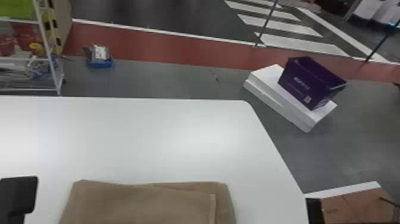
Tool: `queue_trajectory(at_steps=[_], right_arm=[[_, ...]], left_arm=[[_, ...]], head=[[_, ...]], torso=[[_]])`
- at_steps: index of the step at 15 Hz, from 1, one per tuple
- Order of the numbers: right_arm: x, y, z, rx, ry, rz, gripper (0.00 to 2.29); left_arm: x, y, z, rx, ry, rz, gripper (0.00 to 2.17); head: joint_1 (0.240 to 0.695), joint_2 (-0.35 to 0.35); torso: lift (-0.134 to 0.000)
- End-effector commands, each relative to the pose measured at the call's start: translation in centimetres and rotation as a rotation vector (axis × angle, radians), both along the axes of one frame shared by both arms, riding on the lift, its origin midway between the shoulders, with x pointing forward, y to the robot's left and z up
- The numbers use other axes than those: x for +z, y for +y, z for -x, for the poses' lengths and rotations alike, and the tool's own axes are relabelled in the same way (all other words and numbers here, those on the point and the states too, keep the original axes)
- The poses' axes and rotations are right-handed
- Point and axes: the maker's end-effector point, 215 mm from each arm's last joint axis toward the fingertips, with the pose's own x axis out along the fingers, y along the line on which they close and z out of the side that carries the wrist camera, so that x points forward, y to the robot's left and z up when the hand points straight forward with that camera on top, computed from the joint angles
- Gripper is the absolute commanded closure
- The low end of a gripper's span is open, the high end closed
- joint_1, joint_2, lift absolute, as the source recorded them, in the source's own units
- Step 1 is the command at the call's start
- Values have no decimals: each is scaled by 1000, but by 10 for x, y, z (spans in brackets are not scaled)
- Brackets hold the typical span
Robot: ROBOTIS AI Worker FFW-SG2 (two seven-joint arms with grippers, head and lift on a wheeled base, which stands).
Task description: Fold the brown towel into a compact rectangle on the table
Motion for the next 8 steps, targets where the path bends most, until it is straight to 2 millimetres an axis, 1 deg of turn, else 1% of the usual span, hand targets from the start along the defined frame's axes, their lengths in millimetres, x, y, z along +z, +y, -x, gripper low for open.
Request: queue_trajectory(at_steps=[1,4,5,8], right_arm=[[0,-9,-6,-18,-6,113,255],[-11,-18,-14,-39,13,213,255],[-12,-14,-15,-33,12,224,255],[-6,-11,-35,-34,-28,277,259]], left_arm=[[-3,0,4,4,8,5,39],[-5,2,7,11,12,10,39],[-6,2,8,12,15,9,39],[-4,0,8,10,8,13,39]], head=[[695,-350],[695,-350],[695,-350],[695,-350]], torso=[[-124],[-124],[-124],[-124]])
